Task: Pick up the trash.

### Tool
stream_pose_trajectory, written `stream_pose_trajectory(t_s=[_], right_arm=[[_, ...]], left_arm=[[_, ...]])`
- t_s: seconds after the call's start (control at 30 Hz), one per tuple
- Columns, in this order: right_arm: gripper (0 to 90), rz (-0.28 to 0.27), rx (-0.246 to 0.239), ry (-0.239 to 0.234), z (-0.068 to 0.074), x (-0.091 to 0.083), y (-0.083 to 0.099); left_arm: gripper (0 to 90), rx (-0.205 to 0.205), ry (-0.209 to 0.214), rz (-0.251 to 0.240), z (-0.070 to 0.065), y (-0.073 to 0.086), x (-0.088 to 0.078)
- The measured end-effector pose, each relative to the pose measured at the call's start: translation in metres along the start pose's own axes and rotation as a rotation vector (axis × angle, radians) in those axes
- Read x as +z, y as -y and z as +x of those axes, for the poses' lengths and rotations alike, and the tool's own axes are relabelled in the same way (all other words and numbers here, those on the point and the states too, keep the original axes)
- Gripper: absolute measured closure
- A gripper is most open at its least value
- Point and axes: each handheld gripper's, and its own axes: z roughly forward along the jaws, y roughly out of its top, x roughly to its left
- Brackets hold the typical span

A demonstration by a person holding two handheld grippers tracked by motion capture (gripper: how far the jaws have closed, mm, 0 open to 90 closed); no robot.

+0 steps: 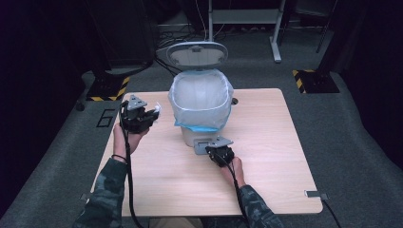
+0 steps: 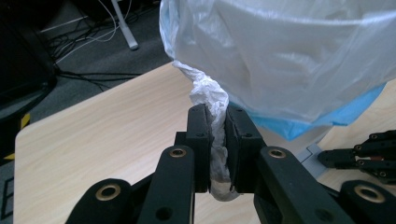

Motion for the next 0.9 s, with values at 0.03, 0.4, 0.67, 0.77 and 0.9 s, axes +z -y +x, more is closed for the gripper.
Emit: stream_pose_trajectory(t_s=[0.03, 0.4, 0.67, 0.77, 0.9], right_arm=[[90.0, 0.0, 0.0, 0.0, 0.0, 0.0, 0.0], [90.0, 0.001, 0.003, -0.008, 0.0, 0.0, 0.0], [90.0, -0.002, 0.014, -0.014, 0.0, 0.0, 0.0], [90.0, -0.002, 0.015, -0.019, 0.0, 0.0, 0.0], [90.0, -0.004, 0.017, -0.019, -0.001, 0.0, 0.0]], left_arm=[[80.9, 0.002, 0.002, 0.0, 0.0, -0.003, -0.001], [80.9, 0.043, 0.011, -0.02, -0.003, -0.032, -0.005], [81.0, 0.068, 0.025, -0.031, -0.005, -0.054, -0.003], [81.0, 0.078, 0.028, -0.028, -0.007, -0.06, -0.001], [81.0, 0.084, 0.037, -0.023, -0.011, -0.069, 0.001]])
